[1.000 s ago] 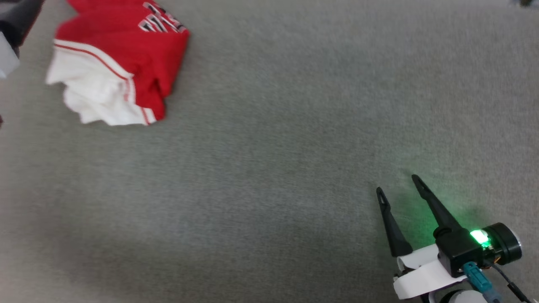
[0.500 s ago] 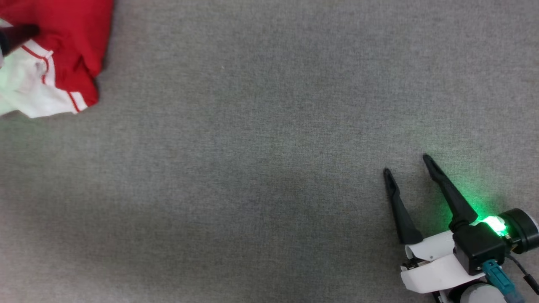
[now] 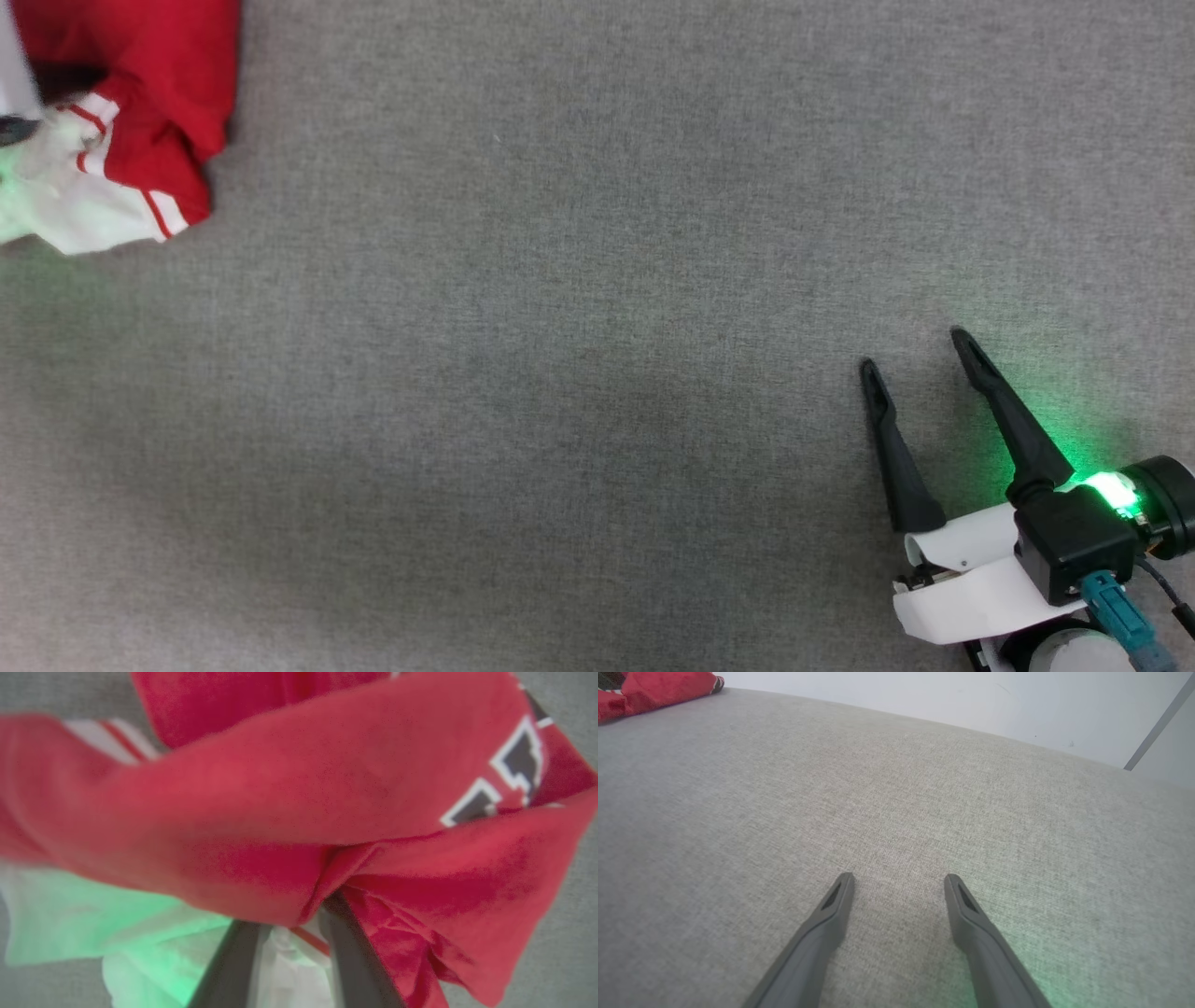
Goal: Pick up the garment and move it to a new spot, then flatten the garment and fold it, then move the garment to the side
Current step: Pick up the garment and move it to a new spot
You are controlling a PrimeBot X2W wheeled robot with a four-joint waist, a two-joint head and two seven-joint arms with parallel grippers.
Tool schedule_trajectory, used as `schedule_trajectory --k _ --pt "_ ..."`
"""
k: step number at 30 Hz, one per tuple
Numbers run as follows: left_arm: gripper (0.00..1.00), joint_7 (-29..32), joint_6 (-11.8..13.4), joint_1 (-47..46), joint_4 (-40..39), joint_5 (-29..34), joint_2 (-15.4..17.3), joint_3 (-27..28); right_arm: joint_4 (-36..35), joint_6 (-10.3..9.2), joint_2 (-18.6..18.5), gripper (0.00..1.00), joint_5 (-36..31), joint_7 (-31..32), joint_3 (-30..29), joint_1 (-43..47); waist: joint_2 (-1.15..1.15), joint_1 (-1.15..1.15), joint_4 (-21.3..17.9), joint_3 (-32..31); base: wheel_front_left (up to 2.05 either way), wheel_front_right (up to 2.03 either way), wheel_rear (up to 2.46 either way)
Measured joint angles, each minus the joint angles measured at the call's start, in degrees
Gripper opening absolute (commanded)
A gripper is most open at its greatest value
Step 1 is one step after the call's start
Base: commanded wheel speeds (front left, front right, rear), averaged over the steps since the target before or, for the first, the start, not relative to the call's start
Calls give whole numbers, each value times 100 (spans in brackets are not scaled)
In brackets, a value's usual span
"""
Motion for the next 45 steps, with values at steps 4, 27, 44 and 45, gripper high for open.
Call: schedule_trajectory --k 4,27,44,45 --pt "0 -224 41 5 33 73 -123 -62 104 -1 2 100 7 4 0 -9 0 -1 16 -150 0 0 0" --pt "0 -982 -62 524 -770 196 -636 -513 1438 -1 116 100 238 -416 -11 214 0 0 88 -2331 0 0 0" --pt "0 -474 43 1881 -2847 -347 -870 -926 1646 0 96 100 24 -542 -1395 383 0 0 -943 -3143 0 0 0" --pt "0 -431 73 1911 -2916 -369 -898 -946 1652 0 99 100 22 -552 -1445 366 0 0 -1037 -3137 0 0 0"
